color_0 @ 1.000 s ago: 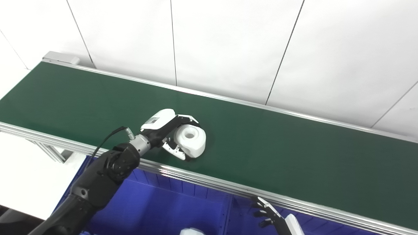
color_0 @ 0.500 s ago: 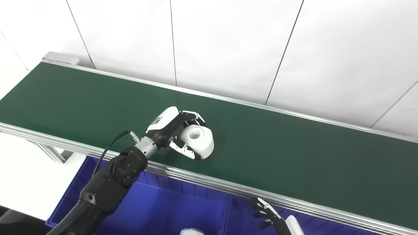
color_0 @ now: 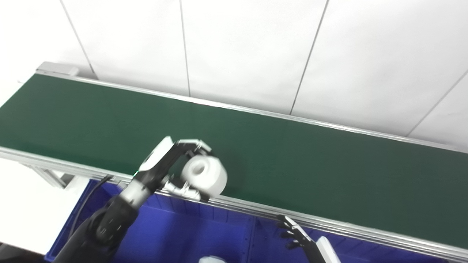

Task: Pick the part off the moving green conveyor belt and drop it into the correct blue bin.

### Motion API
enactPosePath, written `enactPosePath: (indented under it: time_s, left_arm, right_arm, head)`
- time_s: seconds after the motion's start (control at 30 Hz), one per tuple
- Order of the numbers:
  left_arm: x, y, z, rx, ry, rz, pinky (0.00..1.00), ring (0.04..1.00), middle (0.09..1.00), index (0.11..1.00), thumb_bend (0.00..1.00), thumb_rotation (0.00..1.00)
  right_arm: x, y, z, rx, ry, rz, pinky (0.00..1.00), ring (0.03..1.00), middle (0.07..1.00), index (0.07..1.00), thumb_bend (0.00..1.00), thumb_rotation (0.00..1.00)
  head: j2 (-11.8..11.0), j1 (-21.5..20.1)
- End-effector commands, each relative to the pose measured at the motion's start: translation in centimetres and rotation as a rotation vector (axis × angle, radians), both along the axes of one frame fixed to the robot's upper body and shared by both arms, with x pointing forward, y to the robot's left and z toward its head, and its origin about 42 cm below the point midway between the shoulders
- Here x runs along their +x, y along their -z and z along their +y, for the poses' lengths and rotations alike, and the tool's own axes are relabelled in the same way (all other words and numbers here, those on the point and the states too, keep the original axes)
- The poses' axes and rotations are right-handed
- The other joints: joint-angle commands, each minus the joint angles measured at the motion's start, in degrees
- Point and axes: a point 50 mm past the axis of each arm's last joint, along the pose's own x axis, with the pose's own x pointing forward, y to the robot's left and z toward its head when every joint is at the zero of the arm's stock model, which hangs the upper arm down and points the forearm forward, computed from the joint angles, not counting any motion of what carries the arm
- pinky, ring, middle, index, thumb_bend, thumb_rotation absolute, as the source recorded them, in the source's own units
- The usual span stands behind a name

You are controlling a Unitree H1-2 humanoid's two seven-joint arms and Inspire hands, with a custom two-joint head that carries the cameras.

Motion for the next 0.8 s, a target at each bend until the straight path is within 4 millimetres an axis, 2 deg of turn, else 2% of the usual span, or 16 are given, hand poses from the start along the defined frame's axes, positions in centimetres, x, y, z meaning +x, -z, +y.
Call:
enactPosePath:
  time_s: [0.0,0.17,0.3,0.57,0.77]
  left_arm:
    - [-0.7,-0.5,0.0,0.007,0.03,-0.031,0.39,0.395,0.477,0.554,0.49,0.0]
    - [-2.6,0.8,-0.8,-0.004,0.022,0.064,0.41,0.399,0.486,0.549,0.49,0.0]
    - [-3.2,1.4,-1.1,0.038,0.044,0.129,0.41,0.402,0.494,0.541,0.49,0.0]
    - [-3.3,1.7,-1.5,0.183,0.08,0.288,0.45,0.411,0.493,0.539,0.49,0.0]
    - [-2.9,2.0,-1.6,0.247,0.064,0.411,0.44,0.396,0.478,0.555,0.49,0.0]
  right_arm:
    - [0.5,-1.0,0.4,0.021,-0.001,-0.029,0.69,0.799,0.864,0.924,0.69,0.31]
    - [0.6,-1.3,0.2,0.022,-0.006,-0.025,0.68,0.797,0.86,0.929,0.7,0.33]
    - [0.7,-1.5,0.0,0.032,0.0,-0.03,0.67,0.794,0.858,0.92,0.71,0.33]
    - [0.6,-2.1,-0.4,0.029,-0.002,-0.026,0.67,0.788,0.858,0.921,0.71,0.34]
    - [0.5,-2.2,-0.4,0.028,0.002,-0.021,0.67,0.791,0.858,0.917,0.71,0.33]
  head:
    - [0.4,-0.2]
    - [2.7,-0.4]
    - [4.4,0.0]
    - [5.2,0.2]
    - [5.4,0.6]
